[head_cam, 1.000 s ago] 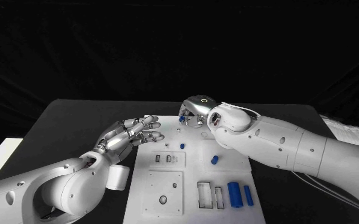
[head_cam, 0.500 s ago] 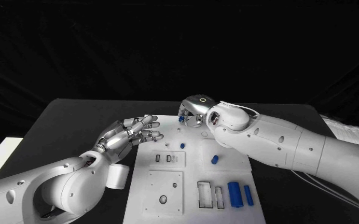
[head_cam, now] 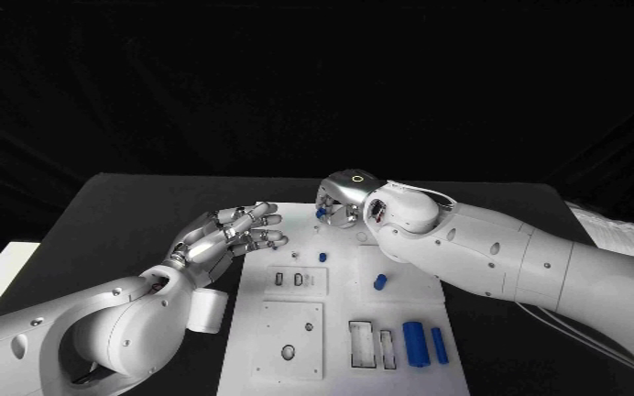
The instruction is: Assemble the parts on the task board
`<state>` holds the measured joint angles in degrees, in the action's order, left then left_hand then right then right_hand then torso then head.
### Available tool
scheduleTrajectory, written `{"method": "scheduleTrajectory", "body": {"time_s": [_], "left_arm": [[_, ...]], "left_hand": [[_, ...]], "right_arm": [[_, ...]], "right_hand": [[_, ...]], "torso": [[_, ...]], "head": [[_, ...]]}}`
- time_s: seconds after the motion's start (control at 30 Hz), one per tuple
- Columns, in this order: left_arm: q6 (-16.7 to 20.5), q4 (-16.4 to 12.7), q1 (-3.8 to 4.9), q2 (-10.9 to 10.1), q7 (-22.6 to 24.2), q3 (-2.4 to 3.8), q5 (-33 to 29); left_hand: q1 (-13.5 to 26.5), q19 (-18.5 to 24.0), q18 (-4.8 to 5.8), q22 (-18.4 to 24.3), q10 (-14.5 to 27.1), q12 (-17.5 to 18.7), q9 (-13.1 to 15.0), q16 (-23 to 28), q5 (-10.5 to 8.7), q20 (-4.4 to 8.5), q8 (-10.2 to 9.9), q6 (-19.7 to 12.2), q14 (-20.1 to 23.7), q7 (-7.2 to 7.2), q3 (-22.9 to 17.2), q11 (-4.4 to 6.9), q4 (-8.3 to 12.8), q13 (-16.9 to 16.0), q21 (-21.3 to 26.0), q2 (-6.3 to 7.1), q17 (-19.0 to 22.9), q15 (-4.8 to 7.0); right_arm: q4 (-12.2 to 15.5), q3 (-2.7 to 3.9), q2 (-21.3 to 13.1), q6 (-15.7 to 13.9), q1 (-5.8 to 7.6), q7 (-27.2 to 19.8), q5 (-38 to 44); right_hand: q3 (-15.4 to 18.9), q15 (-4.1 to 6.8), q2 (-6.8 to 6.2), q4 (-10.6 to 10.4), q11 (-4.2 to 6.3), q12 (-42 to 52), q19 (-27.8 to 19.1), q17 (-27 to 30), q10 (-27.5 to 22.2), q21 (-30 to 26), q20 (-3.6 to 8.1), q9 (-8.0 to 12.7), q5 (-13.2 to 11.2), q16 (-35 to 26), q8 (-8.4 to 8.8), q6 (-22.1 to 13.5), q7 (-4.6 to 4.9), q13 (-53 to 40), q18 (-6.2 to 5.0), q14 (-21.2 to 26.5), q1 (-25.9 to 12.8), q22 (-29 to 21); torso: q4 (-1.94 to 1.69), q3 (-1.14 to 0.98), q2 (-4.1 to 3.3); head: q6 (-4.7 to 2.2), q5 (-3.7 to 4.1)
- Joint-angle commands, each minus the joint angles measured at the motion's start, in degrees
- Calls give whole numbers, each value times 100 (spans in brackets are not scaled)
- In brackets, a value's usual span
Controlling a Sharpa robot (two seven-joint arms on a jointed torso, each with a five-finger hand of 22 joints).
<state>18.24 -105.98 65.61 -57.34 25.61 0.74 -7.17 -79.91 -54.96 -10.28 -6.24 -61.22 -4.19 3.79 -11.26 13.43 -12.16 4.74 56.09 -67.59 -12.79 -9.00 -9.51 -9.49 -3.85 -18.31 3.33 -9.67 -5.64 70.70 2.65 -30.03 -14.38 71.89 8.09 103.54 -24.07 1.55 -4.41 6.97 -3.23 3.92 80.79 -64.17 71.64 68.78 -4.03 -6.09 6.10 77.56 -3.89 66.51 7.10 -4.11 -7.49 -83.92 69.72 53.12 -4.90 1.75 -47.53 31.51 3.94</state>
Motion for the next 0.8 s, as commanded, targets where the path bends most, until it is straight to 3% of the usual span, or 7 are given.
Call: {"method": "scheduleTrajectory", "body": {"time_s": [0.03,0.1,0.17,0.37,0.6,0.7,0.8], "left_arm": [[-117,-8,8,8,19,4,-8],[-114,-12,8,4,16,4,-8],[-110,-13,9,3,9,4,-8],[-110,-12,9,-2,-4,4,-8],[-123,-12,9,-21,-6,4,-8],[-128,-18,9,-39,-6,3,-8],[-133,-20,9,-54,-10,3,-8]], "left_hand": [[-22,-4,-18,5,40,28,-6,38,7,-12,-38,-11,17,-21,2,1,28,5,20,13,-6,-41],[-22,-4,-18,5,40,28,-6,38,7,-12,-38,-11,17,-21,2,1,28,5,20,13,-6,-41],[-21,-2,-17,7,44,32,-6,42,6,-13,-42,-14,21,-23,-1,-1,31,6,22,15,-7,-43],[-21,-2,-17,7,44,32,-6,42,6,-13,-42,-14,21,-23,-1,-1,31,6,22,15,-7,-43],[-17,1,-17,10,50,36,-6,48,5,-15,-49,-19,25,-27,-4,-5,33,6,25,17,-9,-46],[-17,1,-17,10,50,36,-6,48,5,-15,-49,-19,25,-27,-4,-5,33,6,25,17,-9,-46],[-18,2,-17,11,50,36,-6,50,6,-15,-49,-17,26,-26,-7,-4,34,5,26,16,-10,-46]], "right_arm": [[3,-9,-3,0,-16,49,114],[-7,-9,4,-43,-16,50,106],[-12,-9,7,-62,-15,54,103],[31,-10,-30,-125,-15,62,97],[661,15,-631,-289,-17,106,-95],[1029,62,-1043,-350,-13,191,-397],[1314,101,-1453,-260,0,343,-910]], "right_hand": [[48,-108,-186,-101,-119,-46,-129,181,-346,-85,-63,89,-137,-87,49,-395,132,48,83,-152,-49,-179],[238,-155,-359,-173,-215,-35,-280,430,-770,-312,-144,214,-184,-229,40,-1040,197,51,29,-93,-51,-533],[621,-180,-444,-343,-243,2,-382,567,-1147,-471,-185,236,-188,-314,26,-1479,167,38,-33,-71,64,-767],[1153,-209,-393,-769,-256,73,-386,640,-1273,-512,-221,204,-119,-356,-1,-1448,228,29,-42,-82,455,-837],[1133,-136,-256,-921,-152,482,-161,190,-502,-131,-165,158,84,-100,-109,-1015,172,-110,51,-191,576,-271],[1132,-48,-287,-991,-31,809,-13,-272,150,160,-92,153,106,157,-131,-900,124,-288,121,-278,555,177],[1246,89,-438,-1093,120,1334,117,-664,815,427,59,167,152,379,-120,-887,9,-685,184,-336,500,570]], "torso": [[6,-2,-6],[13,0,-8],[13,-2,-8],[18,-9,-10],[42,-15,-6],[73,-14,-7],[111,-16,-2]], "head": [[-18,-3],[-20,-2],[-19,-2],[-19,10],[-34,35],[-52,43],[-67,34]]}}
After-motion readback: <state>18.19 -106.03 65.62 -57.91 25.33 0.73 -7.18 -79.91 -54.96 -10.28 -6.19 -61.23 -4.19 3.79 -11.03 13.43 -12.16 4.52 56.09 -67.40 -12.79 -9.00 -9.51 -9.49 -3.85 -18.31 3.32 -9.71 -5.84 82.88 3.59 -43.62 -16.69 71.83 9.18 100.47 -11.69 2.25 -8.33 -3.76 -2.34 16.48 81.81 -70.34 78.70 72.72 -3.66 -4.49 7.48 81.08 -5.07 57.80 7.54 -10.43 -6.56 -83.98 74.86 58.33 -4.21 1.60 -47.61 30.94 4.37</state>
